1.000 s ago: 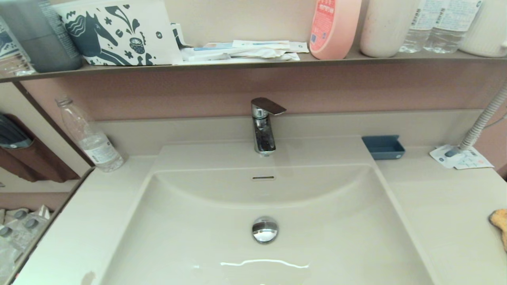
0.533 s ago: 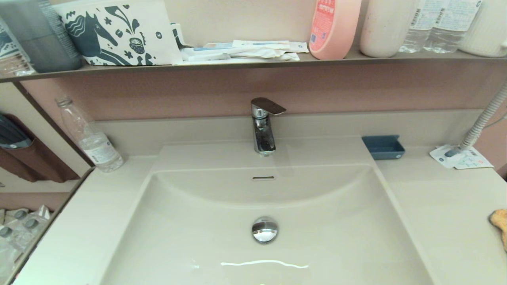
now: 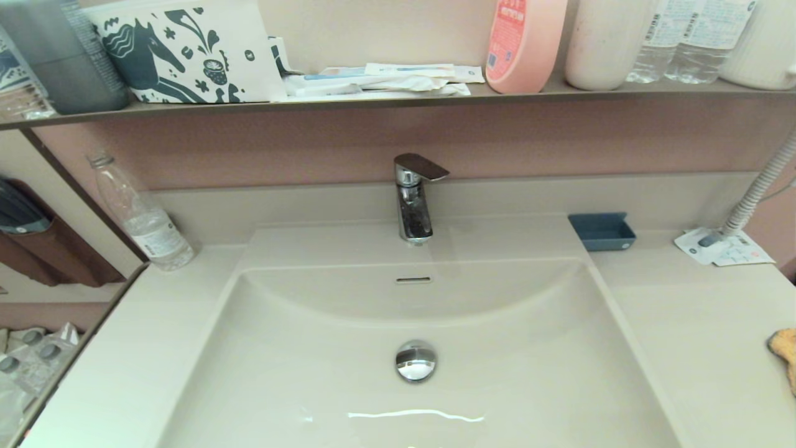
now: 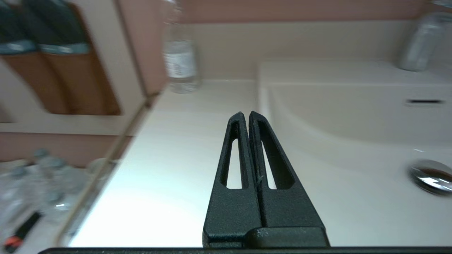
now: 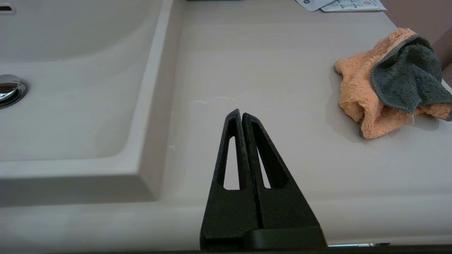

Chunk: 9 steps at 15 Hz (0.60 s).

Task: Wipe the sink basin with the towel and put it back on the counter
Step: Pick up the cloth

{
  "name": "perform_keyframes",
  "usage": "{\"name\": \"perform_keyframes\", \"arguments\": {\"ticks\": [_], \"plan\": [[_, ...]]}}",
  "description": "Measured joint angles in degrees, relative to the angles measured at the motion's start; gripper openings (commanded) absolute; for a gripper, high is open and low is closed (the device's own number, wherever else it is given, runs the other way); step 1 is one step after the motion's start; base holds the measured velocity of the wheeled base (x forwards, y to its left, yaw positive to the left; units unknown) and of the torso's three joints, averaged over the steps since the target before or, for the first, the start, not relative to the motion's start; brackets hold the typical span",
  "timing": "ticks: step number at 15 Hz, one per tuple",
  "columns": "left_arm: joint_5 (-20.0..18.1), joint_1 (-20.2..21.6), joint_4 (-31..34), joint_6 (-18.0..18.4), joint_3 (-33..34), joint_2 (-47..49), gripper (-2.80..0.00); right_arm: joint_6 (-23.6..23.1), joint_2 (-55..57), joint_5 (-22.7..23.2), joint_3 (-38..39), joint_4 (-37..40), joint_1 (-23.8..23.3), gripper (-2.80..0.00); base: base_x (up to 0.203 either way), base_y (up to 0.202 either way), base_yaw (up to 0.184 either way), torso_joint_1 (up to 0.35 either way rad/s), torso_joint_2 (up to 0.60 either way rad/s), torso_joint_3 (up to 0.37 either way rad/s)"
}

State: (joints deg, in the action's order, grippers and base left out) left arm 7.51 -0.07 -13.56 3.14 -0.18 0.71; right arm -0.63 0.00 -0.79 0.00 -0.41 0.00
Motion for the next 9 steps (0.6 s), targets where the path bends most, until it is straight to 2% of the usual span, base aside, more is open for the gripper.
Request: {"name": "perform_keyframes", "arguments": {"ticks": [3,7,9], "plan": [[-5.1,0.0,3.6,-0.8,0.2,-0.6,-2.8,0.0,0.0,0.0,0.0,0.0,0.0,-2.8,0.0,0.0,0.0,0.0,0.0,0.0],[-7.2,0.0,6.3,-1.4,0.2,-0.7,-2.8,-3.8,0.0,0.0,0.0,0.0,0.0,-2.8,0.0,0.0,0.0,0.0,0.0,0.0],[-7.8,0.0,8.8,-1.9,0.2,-0.7,-2.8,-0.4,0.0,0.0,0.0,0.0,0.0,-2.8,0.0,0.0,0.0,0.0,0.0,0.0]]}}
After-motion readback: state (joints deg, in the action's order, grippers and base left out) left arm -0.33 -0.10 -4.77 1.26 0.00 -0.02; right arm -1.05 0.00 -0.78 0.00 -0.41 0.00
